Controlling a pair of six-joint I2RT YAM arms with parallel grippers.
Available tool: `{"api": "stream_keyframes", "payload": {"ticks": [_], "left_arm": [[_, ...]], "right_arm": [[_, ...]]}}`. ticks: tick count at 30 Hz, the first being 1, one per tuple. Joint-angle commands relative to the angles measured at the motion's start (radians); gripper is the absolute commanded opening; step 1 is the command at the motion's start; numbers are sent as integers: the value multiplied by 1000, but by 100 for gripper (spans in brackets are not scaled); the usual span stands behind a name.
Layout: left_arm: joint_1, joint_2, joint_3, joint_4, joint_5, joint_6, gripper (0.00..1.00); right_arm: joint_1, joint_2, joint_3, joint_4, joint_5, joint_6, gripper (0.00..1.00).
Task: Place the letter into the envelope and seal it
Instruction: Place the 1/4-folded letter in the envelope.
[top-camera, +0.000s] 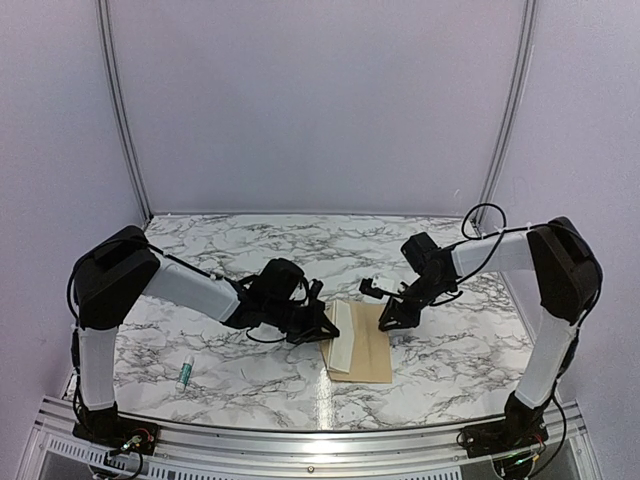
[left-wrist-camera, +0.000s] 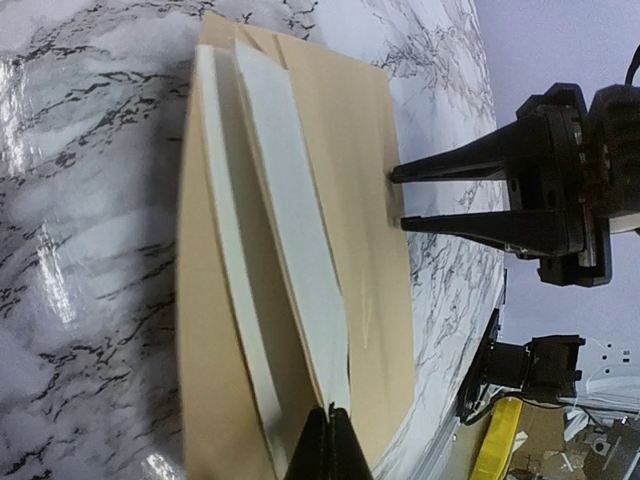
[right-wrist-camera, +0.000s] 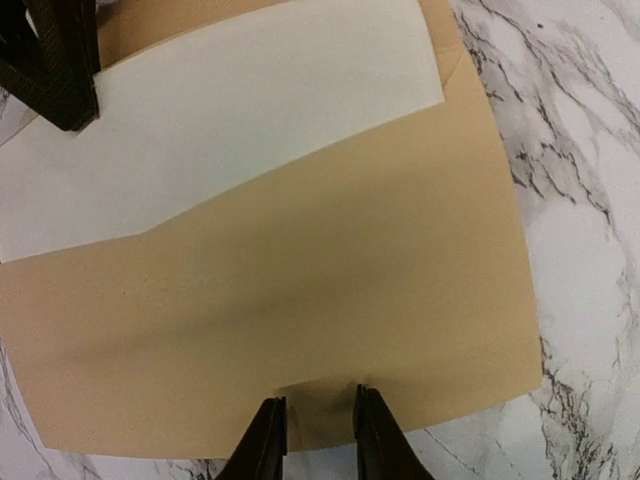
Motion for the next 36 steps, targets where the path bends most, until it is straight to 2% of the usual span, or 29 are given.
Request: {"api": "stream_keyframes", "payload": {"ticks": [1, 7, 23, 36], "left_arm": [[-3, 3, -16, 50, -5, -5, 0], [-1, 35, -3, 53, 20, -1, 0], [-8, 105, 57, 58, 30, -9, 0], [-20, 167, 129, 57, 81, -8, 0]], "right_arm": [[4, -78, -22, -115, 33, 7, 24], [4, -137, -71, -131, 122, -21, 25], [89, -61, -127, -106, 88, 2, 24], [93, -55, -134, -87, 103, 11, 25]]}}
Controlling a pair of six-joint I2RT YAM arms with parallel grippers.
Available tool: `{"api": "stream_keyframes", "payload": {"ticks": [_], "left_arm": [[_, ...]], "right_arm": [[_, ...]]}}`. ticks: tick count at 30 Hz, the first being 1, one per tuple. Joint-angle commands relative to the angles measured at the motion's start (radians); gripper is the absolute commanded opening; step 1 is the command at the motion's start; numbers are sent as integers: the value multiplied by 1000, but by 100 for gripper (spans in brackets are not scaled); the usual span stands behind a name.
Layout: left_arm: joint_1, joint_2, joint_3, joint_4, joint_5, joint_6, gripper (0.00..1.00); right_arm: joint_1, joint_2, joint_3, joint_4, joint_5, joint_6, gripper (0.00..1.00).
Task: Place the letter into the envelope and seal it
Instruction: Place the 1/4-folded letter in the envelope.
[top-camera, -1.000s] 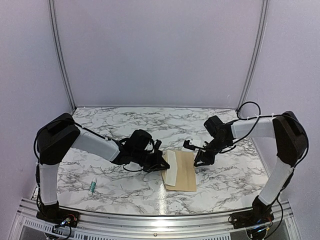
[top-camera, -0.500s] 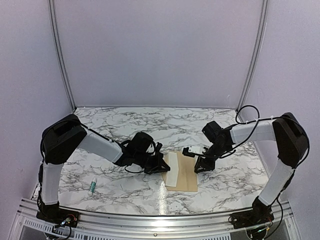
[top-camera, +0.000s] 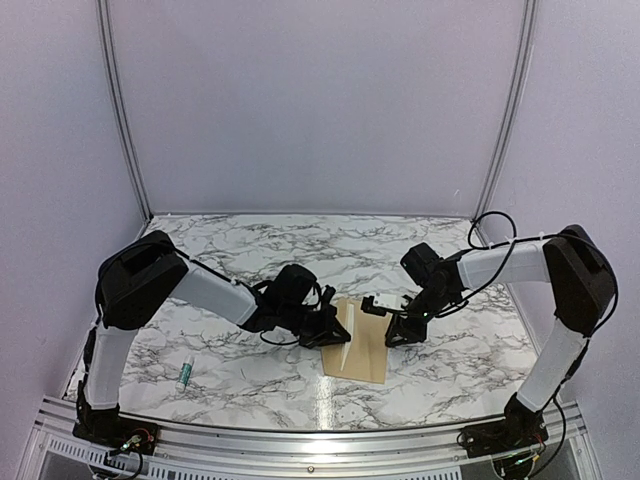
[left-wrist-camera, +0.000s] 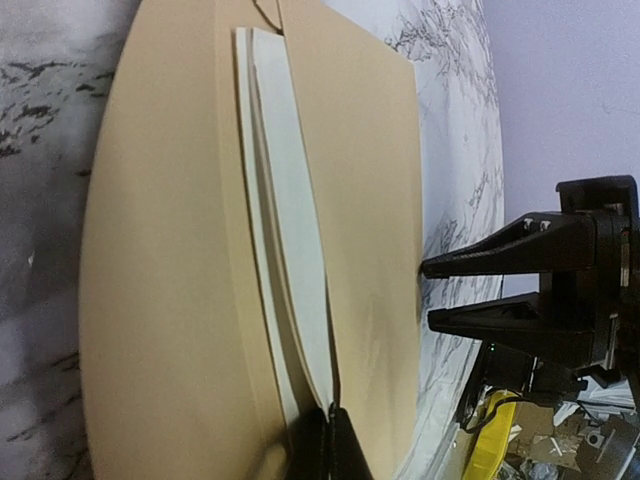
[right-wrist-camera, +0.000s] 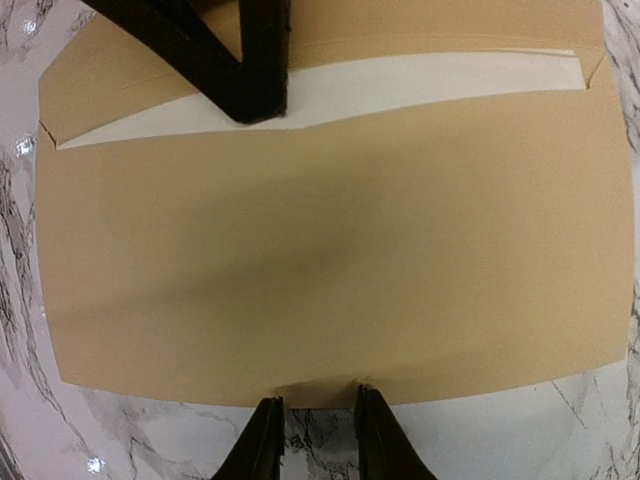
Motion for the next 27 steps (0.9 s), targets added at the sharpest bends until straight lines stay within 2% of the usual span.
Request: {"api": "stream_keyframes", "payload": {"ticks": [1, 2, 4, 8, 10, 11, 22, 27], "left_arm": [[-4, 18, 16, 8, 26, 16, 0], [-2, 12, 11, 7, 22, 19, 0], [7, -9, -4, -3, 5, 28, 13], [15, -80, -12, -113, -70, 111, 29], [21, -97, 7, -170, -109, 152, 49], [23, -94, 30, -212, -122, 173, 52], [32, 11, 216, -375, -210, 256, 56], [34, 61, 269, -413, -180, 268, 54]], "right_arm": [[18, 56, -25, -26, 26, 18, 25], [18, 57, -23, -27, 27, 17, 25], [14, 51, -19, -34, 28, 18, 25], [-22, 11, -12, -42, 18, 17, 25], [-37, 0, -11, -43, 16, 15, 25], [-41, -3, -12, -41, 17, 12, 25], [-33, 31, -11, -34, 6, 18, 25], [-29, 46, -6, -22, -4, 28, 25]]}}
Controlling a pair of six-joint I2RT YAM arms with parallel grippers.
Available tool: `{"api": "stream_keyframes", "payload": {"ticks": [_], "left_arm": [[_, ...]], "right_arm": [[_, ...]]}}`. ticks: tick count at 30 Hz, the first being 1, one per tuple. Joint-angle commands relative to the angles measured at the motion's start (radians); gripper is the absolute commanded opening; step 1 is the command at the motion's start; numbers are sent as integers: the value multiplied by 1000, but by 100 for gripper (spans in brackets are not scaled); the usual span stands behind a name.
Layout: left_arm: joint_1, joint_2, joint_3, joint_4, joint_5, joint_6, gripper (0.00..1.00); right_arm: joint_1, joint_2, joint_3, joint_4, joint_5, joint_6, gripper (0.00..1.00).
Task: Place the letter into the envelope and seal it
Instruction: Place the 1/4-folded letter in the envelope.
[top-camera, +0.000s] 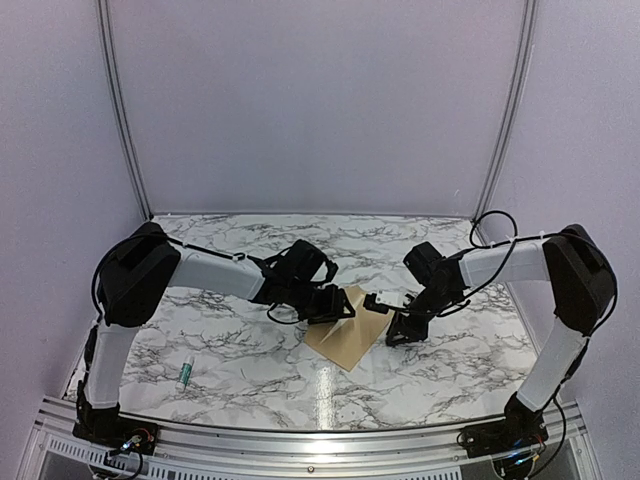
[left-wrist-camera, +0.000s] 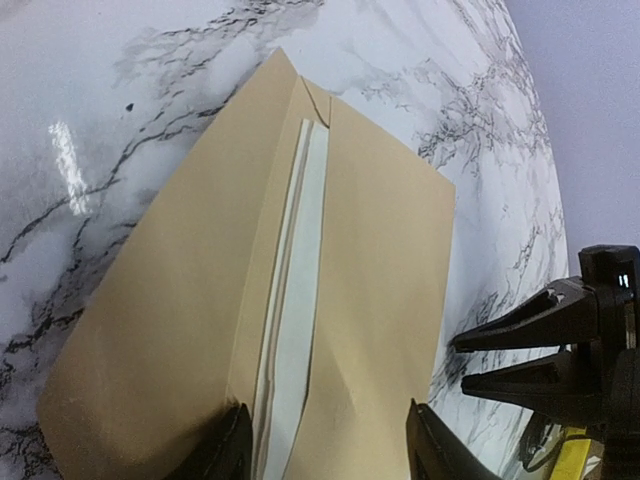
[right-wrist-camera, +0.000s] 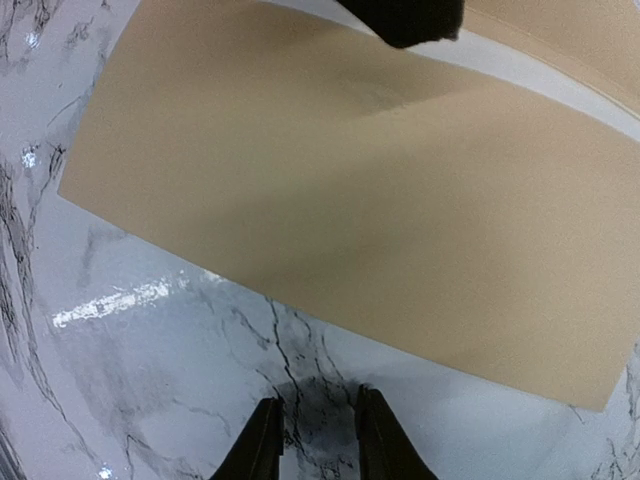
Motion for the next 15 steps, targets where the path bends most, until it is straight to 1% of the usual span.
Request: {"api": "stream_keyframes", "payload": {"ticks": [1, 7, 12, 15], "left_arm": [[2, 62, 50, -73, 8, 34, 53], [-14, 63, 59, -49, 26, 46, 52], [-24, 83, 72, -49, 74, 47, 52], [-31, 88, 73, -14, 80, 46, 52]], "right_arm": [[5, 50, -3, -21, 12, 26, 25], [8, 97, 29, -12, -1, 37, 25], [8, 111, 35, 1, -3, 45, 25], [7, 115, 34, 7, 1, 48, 25]]}}
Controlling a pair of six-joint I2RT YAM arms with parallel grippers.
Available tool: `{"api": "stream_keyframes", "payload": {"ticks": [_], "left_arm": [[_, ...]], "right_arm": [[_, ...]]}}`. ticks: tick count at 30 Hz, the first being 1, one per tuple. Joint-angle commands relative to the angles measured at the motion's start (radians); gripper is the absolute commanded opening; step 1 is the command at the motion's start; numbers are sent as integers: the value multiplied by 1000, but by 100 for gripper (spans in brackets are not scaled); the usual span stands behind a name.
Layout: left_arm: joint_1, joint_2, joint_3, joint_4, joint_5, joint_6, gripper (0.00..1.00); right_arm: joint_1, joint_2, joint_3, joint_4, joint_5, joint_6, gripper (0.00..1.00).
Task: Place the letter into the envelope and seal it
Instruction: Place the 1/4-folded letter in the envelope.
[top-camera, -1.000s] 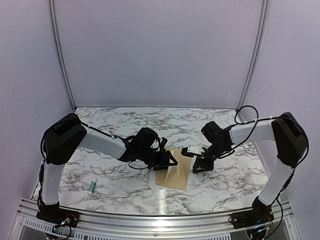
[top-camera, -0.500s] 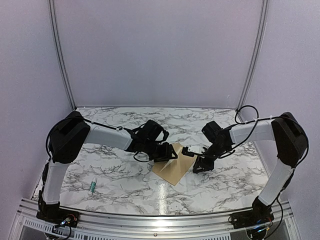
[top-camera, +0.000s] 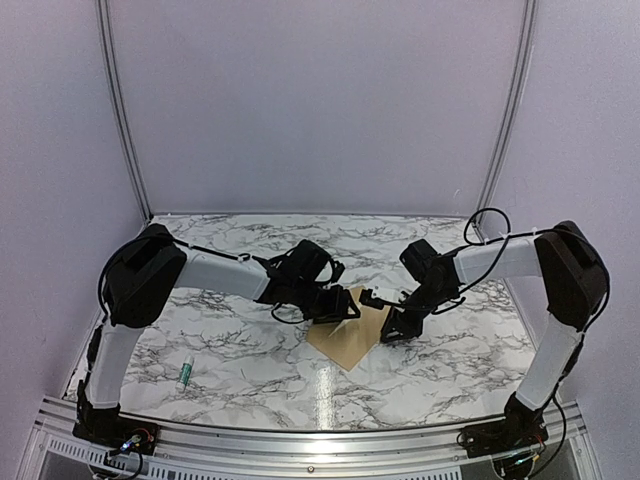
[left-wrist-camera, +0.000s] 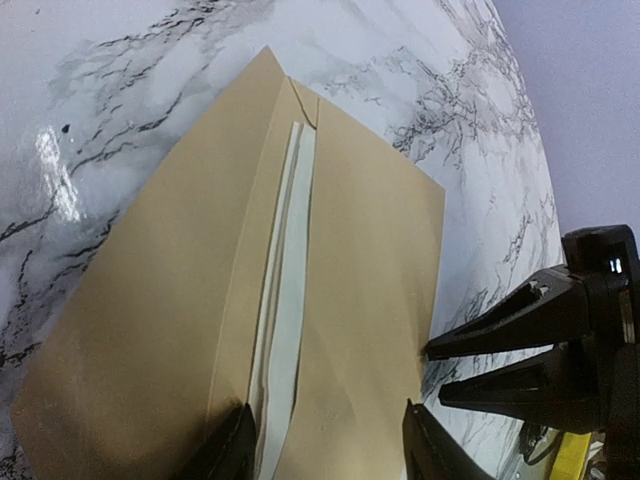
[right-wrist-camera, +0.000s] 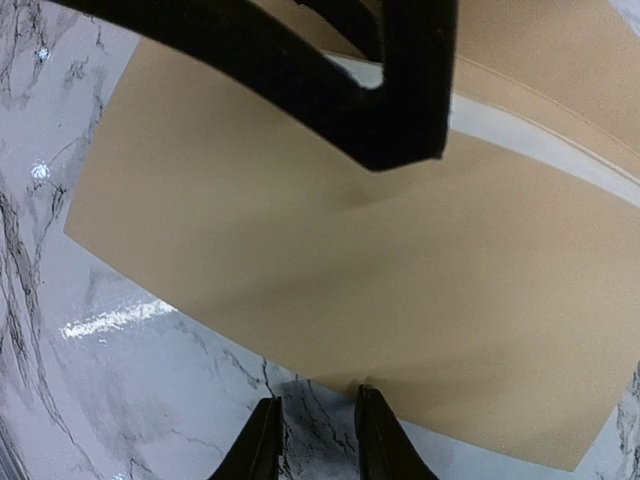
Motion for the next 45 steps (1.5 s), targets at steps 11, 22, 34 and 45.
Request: {"api": "stream_keyframes", "payload": {"ticks": [11, 22, 34, 45], "left_arm": [[-18, 13, 26, -30, -11, 71, 54], [-11, -184, 43, -149, -271, 334, 99], [2, -485, 14, -147, -511, 597, 99], [101, -751, -214, -370, -1118, 441, 99]], "right_arm": [[-2, 52, -14, -14, 37, 21, 26], [-67, -116, -48, -48, 11, -22, 30], [-99, -415, 157, -56, 134, 15, 68], [-105, -645, 20, 181, 150, 194, 98]]}}
